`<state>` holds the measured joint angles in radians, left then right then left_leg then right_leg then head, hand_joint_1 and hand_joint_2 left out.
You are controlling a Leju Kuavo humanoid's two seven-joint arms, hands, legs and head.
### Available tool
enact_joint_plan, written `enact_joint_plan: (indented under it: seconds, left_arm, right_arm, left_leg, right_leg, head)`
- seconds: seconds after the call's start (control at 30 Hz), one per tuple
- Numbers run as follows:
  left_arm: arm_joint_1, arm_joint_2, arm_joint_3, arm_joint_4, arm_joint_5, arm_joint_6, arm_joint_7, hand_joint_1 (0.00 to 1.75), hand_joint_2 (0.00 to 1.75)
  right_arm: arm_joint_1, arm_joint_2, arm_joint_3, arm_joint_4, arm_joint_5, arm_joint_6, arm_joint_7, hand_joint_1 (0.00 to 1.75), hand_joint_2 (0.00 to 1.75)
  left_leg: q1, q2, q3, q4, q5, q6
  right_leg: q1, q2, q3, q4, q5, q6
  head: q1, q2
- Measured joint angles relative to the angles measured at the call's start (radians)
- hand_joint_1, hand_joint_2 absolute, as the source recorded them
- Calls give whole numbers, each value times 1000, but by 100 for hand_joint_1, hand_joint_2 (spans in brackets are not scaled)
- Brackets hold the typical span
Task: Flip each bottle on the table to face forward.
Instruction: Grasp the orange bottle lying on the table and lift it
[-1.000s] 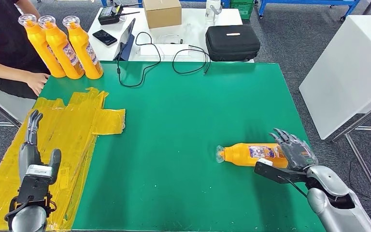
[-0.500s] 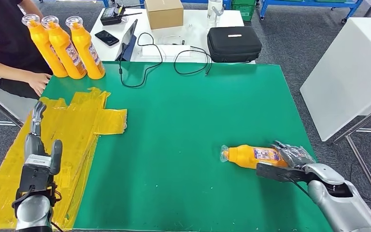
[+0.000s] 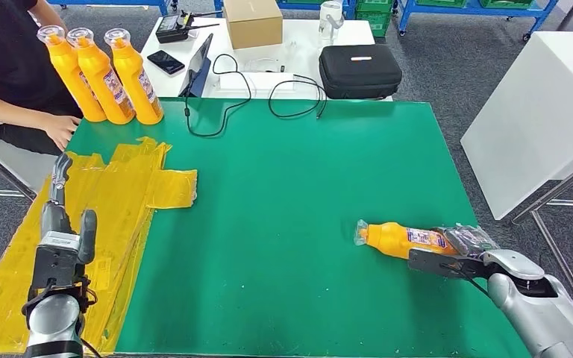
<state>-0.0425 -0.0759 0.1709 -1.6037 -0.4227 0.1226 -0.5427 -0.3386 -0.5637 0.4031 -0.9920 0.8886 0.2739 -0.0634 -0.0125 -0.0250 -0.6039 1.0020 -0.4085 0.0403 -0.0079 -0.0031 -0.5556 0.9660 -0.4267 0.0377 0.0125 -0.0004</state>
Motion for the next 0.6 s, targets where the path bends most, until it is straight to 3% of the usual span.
enact_joint_plan:
  seconds: [0.1,0.2,0.27,0.33,0.5,0.6]
  left_arm:
    - [18,0,3,-5,108,-106,28,0,0]
    - [26,-2,3,-9,305,-293,51,0,0]
    - [11,-10,-11,-10,385,-363,66,0,87]
    - [-7,-19,-35,-11,415,-372,85,0,175]
    - [-20,-34,-104,-41,419,-349,106,0,175]
    - [-25,-43,-161,-73,414,-323,113,0,175]
  right_arm:
    - [-17,66,-20,2,-112,-104,-89,175,175]
    - [-82,199,-42,-48,-288,-119,-158,175,175]
    - [-163,305,-44,-92,-375,-110,-140,175,175]
    - [-233,389,-39,-132,-426,-110,-104,175,175]
    - [-286,525,-17,-241,-481,-144,-97,175,175]
    - [-286,579,13,-290,-482,-155,-80,175,175]
  left_leg:
    - [0,6,-4,-1,1,0]
    - [0,19,-11,0,5,-3]
    - [1,24,-17,0,11,-4]
    - [3,17,-20,0,16,-6]
    - [7,6,-25,0,18,-9]
    - [6,6,-27,0,17,-9]
  right_leg:
    - [1,5,0,1,4,-1]
    - [1,18,-15,4,11,-2]
    - [1,23,-26,6,15,-3]
    - [2,17,-29,6,16,-3]
    - [6,8,-29,7,15,-4]
    - [5,8,-31,7,15,-4]
  head:
    - [0,0]
    - [-1,0]
    - [-3,0]
    - [-3,0]
    - [-2,0]
    - [-2,0]
